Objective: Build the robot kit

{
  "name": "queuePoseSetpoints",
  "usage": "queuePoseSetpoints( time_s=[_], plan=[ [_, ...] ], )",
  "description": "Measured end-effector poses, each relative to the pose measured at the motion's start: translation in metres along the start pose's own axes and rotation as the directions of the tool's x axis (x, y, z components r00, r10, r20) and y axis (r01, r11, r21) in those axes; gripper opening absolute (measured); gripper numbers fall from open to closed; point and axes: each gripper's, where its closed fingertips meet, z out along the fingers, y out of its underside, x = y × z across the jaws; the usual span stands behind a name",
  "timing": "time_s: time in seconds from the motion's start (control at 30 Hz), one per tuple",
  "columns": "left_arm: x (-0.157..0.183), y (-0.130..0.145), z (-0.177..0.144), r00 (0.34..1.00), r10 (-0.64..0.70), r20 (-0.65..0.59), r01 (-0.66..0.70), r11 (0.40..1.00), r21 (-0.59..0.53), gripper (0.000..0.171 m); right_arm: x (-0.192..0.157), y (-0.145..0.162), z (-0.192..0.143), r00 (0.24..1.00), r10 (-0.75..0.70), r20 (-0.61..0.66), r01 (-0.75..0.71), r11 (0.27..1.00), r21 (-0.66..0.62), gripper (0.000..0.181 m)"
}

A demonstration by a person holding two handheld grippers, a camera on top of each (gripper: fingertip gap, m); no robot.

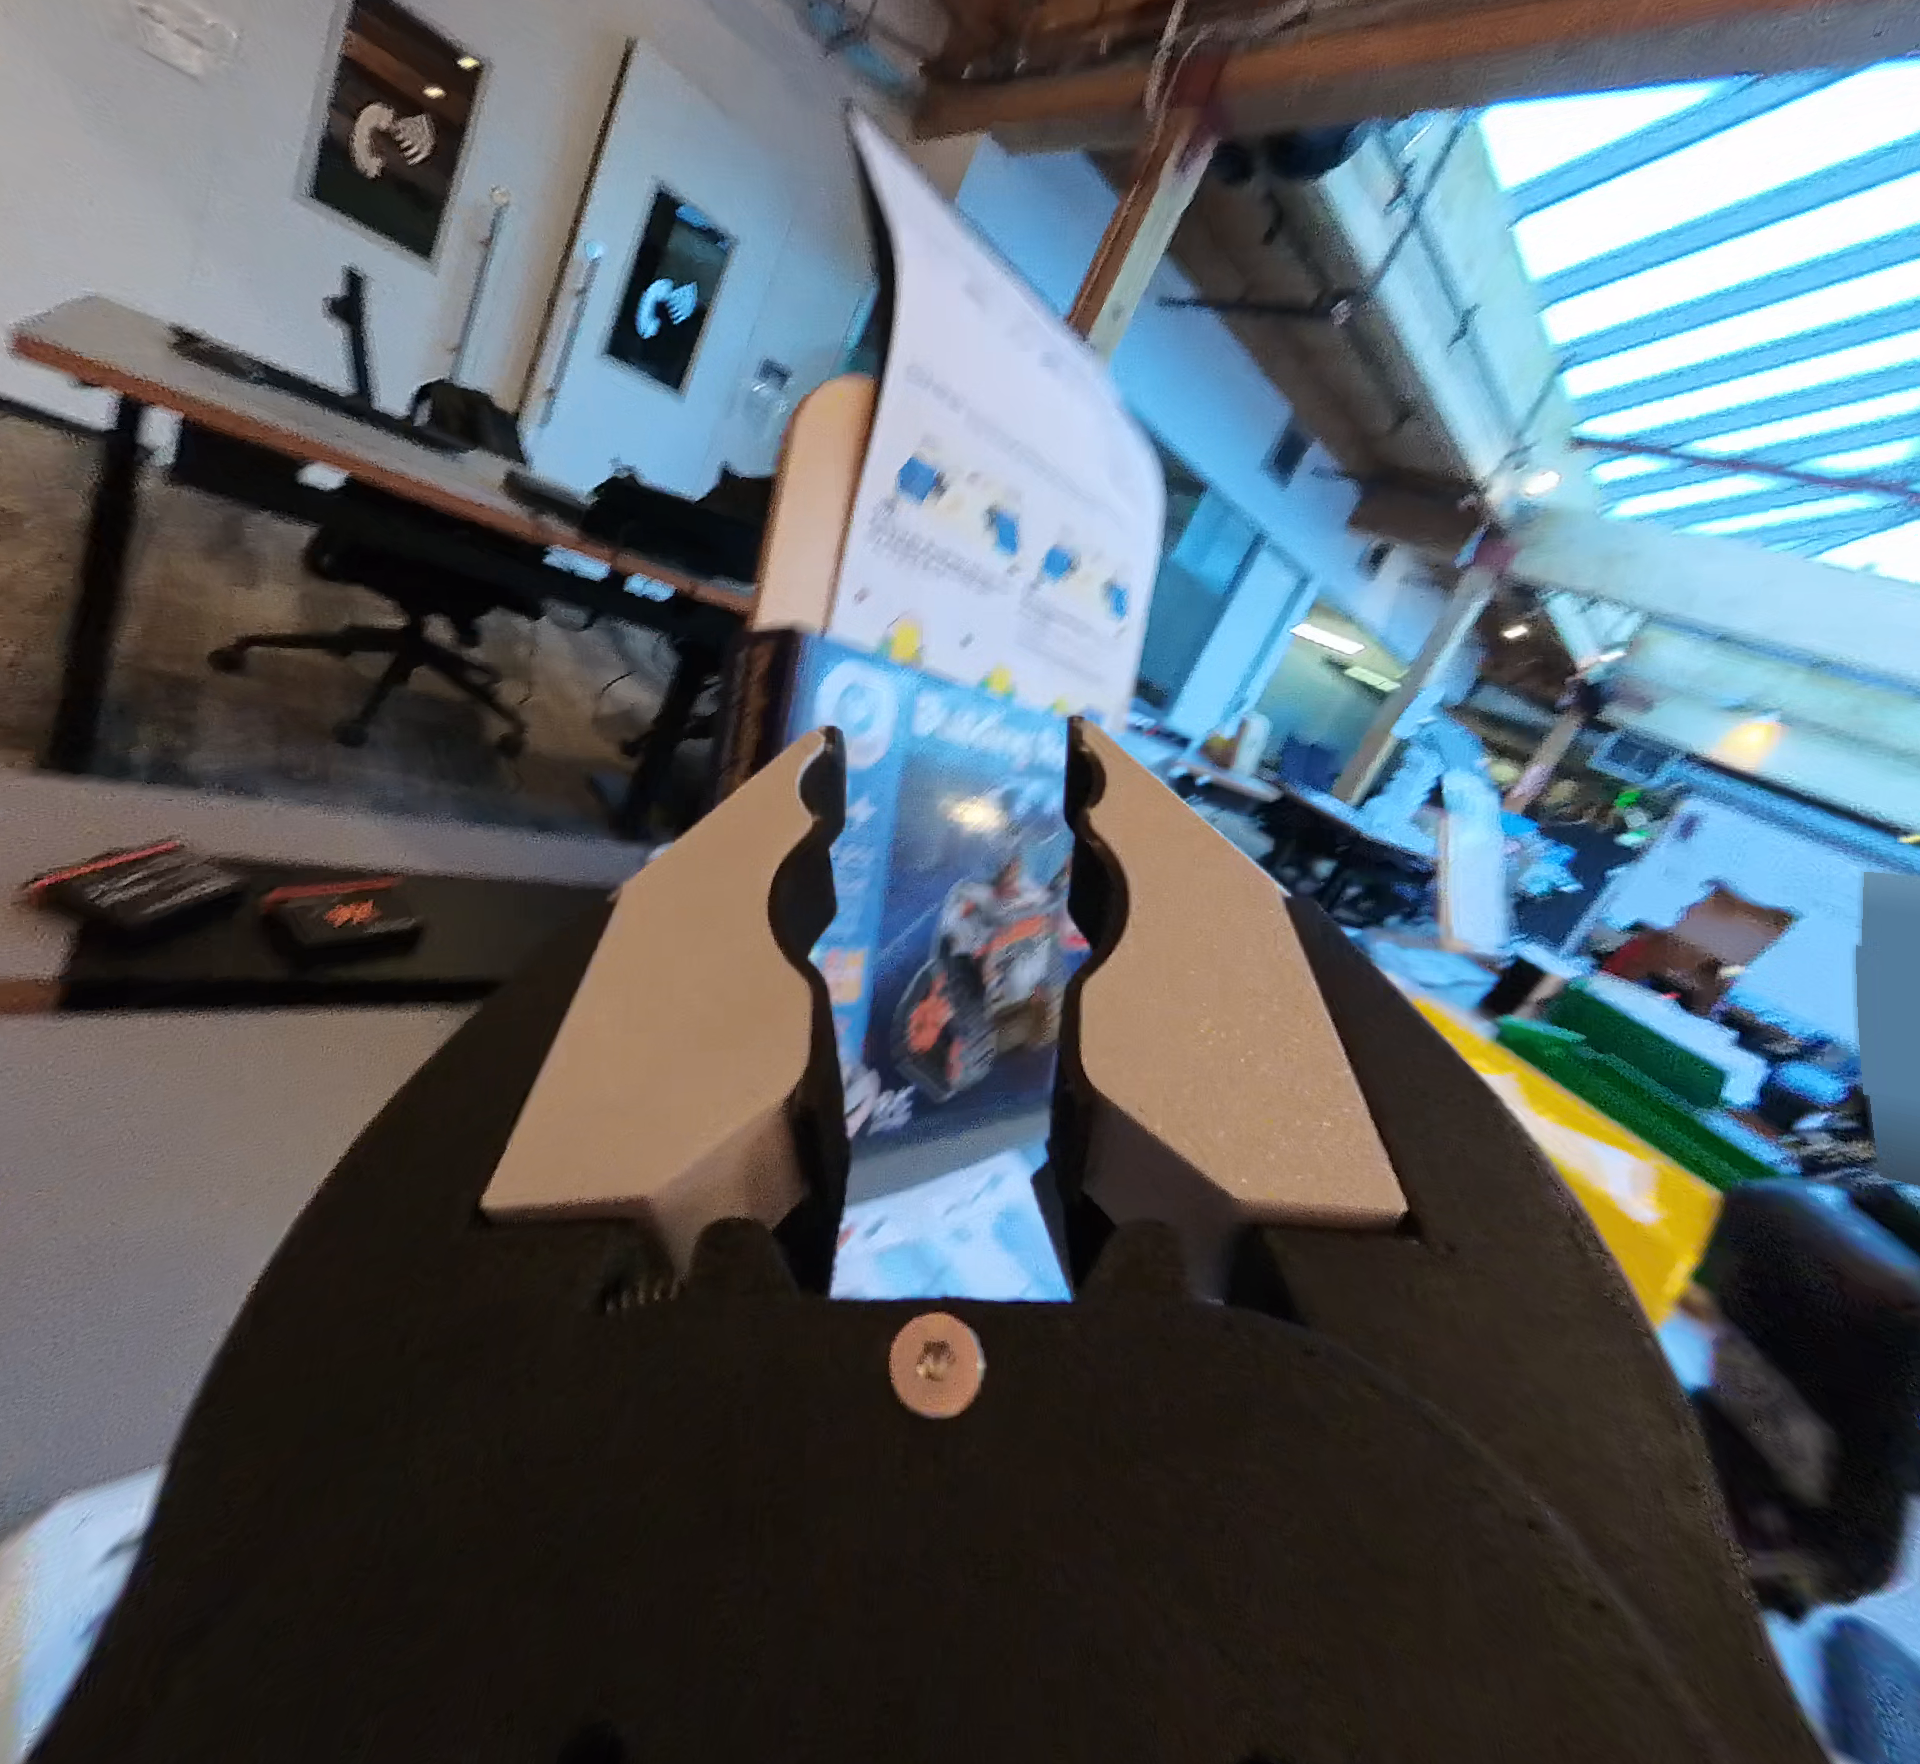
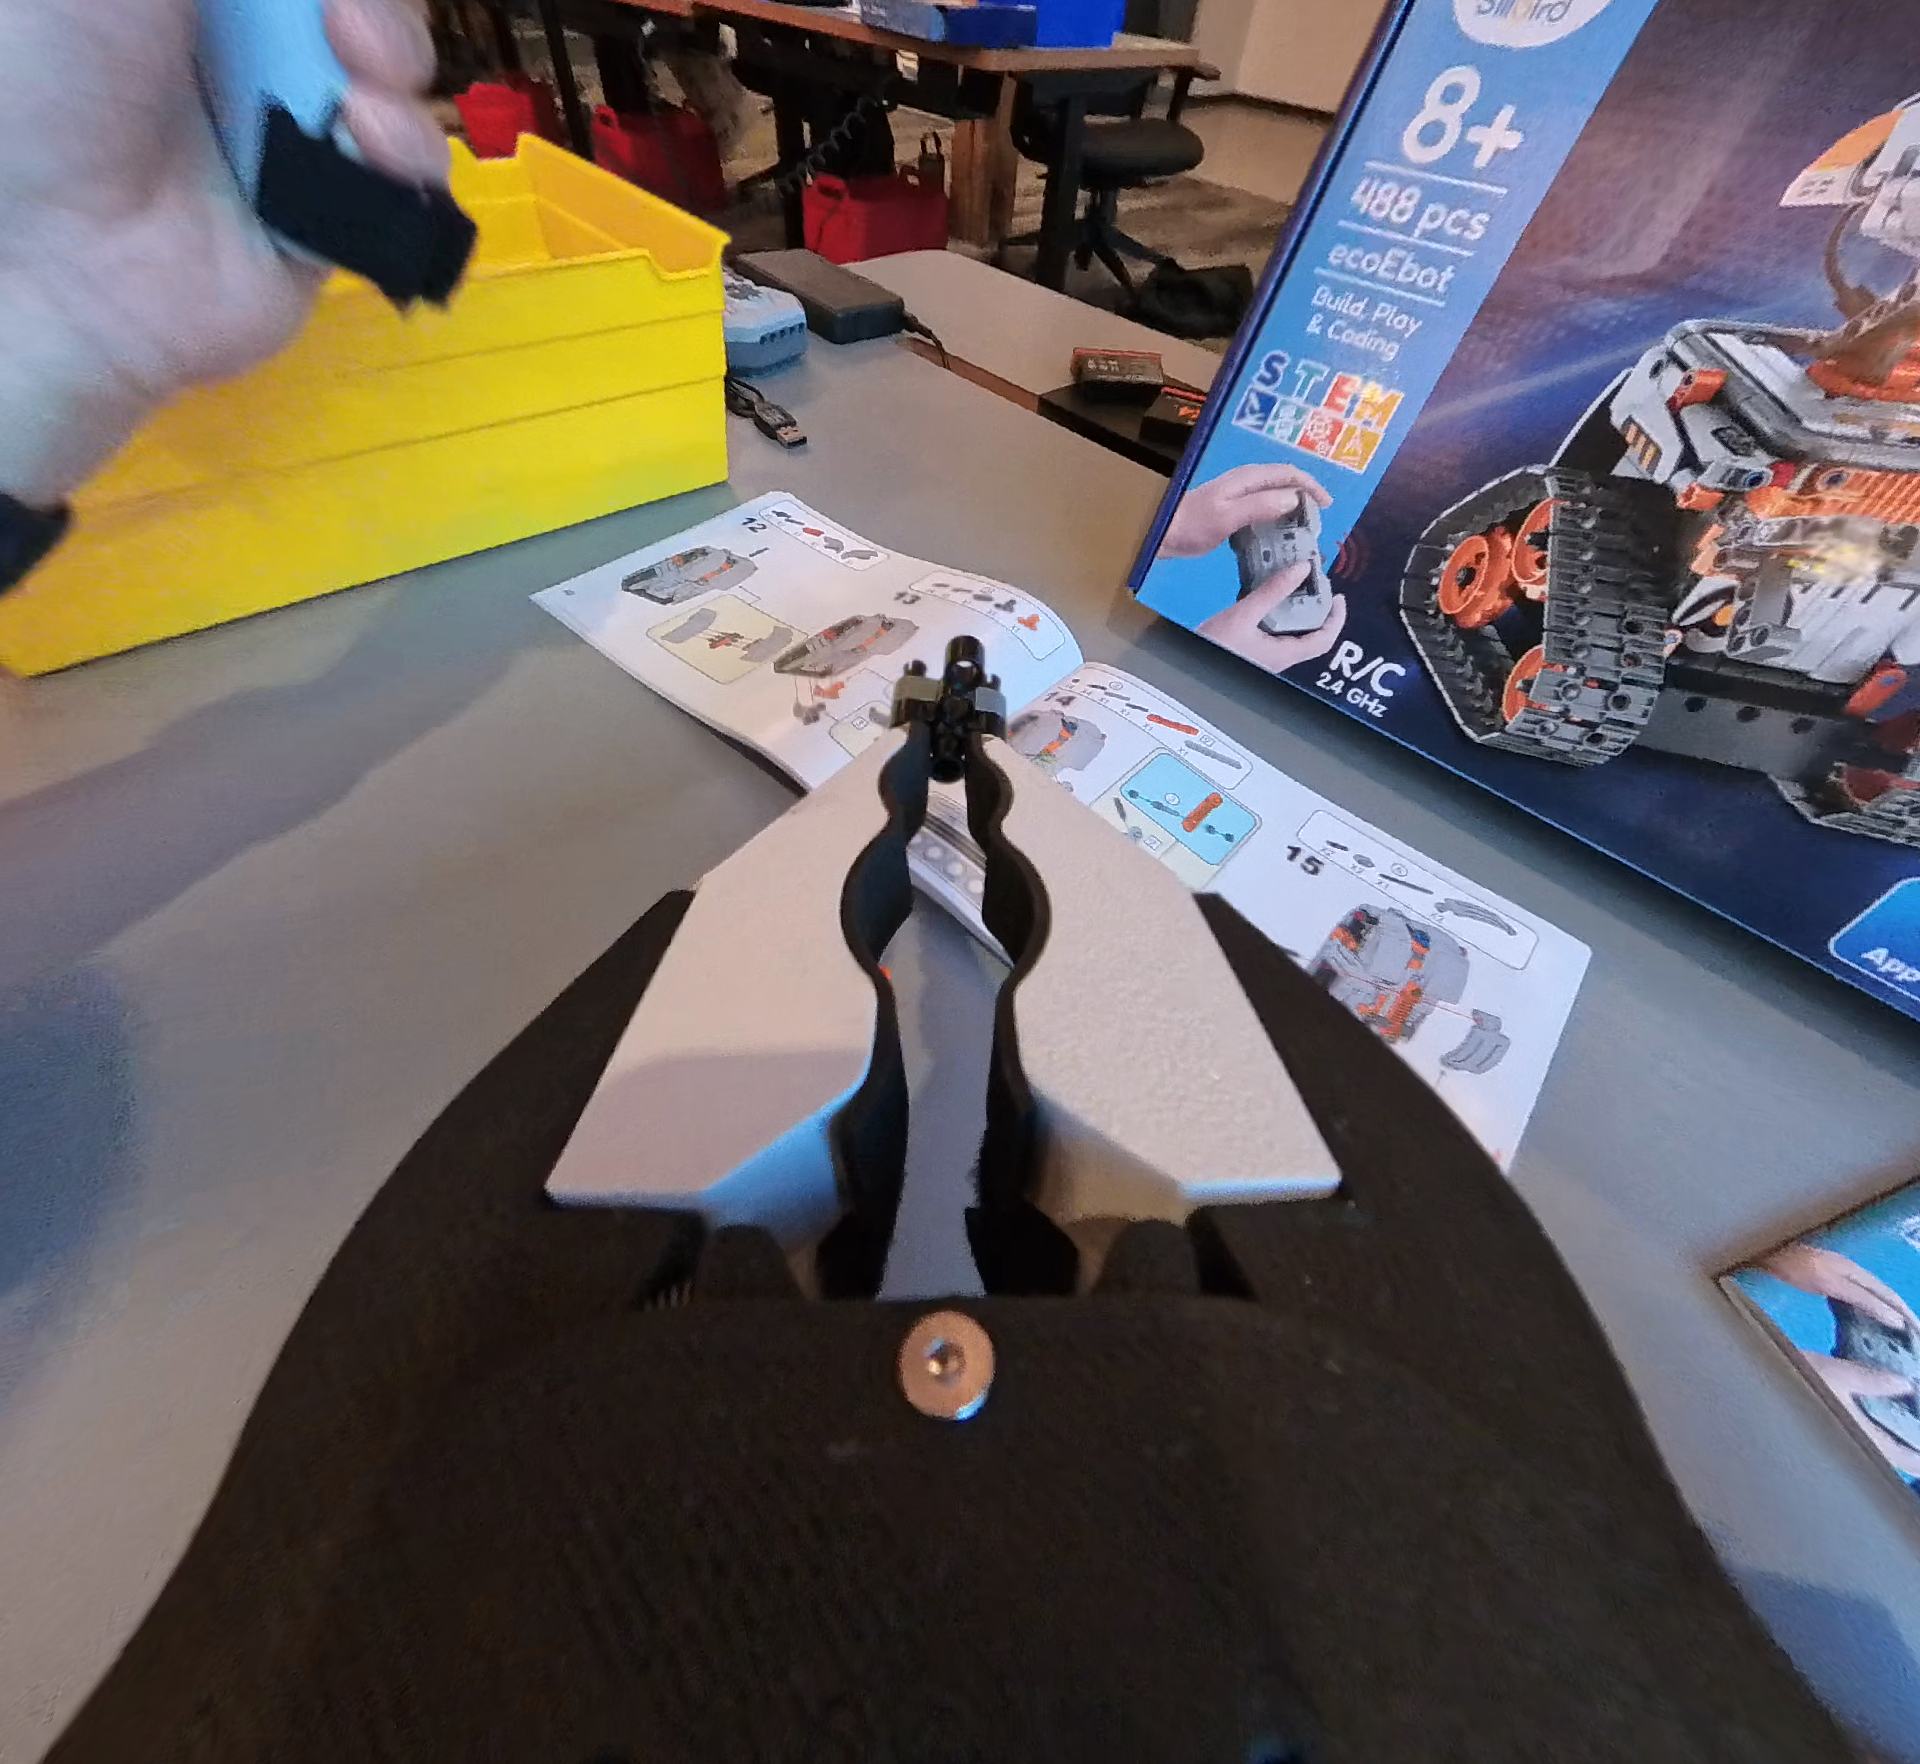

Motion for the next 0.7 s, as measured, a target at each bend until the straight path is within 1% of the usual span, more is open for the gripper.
queuePoseSetpoints(
  time_s=[0.03, 0.07, 0.13, 0.2, 0.3, 0.37, 0.53, 0.7],
  plan=[
    [-0.009, 0.010, -0.004, 0.999, 0.006, 0.033, -0.006, 1.000, -0.010, 0.040, -0.002, -0.001, -0.004, 1.000, -0.008, 0.028, 0.007, 1.000, 0.022, 0.003],
    [-0.013, 0.013, -0.006, 0.999, -0.020, 0.042, 0.019, 1.000, 0.008, 0.047, -0.008, -0.007, -0.007, 0.997, -0.018, 0.081, 0.013, 0.998, 0.066, 0.003],
    [-0.019, 0.005, -0.008, 0.996, -0.089, 0.023, 0.088, 0.995, 0.047, 0.054, 0.000, -0.013, -0.011, 0.998, -0.017, 0.052, 0.012, 0.995, 0.102, 0.004],
    [-0.032, 0.003, -0.013, 0.995, -0.076, 0.060, 0.073, 0.996, 0.058, 0.054, 0.003, -0.016, -0.011, 0.998, -0.039, 0.046, 0.033, 0.992, 0.123, 0.003],
    [-0.057, 0.011, -0.019, 0.986, -0.031, 0.164, 0.023, 0.998, 0.050, 0.050, 0.003, -0.004, -0.006, 0.998, -0.010, 0.055, 0.006, 0.997, 0.074, 0.004],
    [-0.065, 0.015, -0.019, 0.982, -0.023, 0.187, 0.017, 0.999, 0.034, 0.049, 0.000, 0.002, -0.004, 0.998, 0.017, 0.068, -0.020, 0.999, 0.041, 0.003],
    [-0.068, 0.026, -0.014, 0.958, 0.128, 0.256, -0.118, 0.992, -0.054, 0.049, -0.006, 0.006, -0.003, 0.996, -0.028, 0.080, 0.027, 1.000, 0.009, 0.004],
    [-0.062, 0.037, -0.007, 0.931, 0.244, 0.270, -0.215, 0.968, -0.132, 0.050, -0.005, 0.008, -0.002, 0.997, -0.032, 0.074, 0.033, 0.999, -0.007, 0.004]
  ],
)
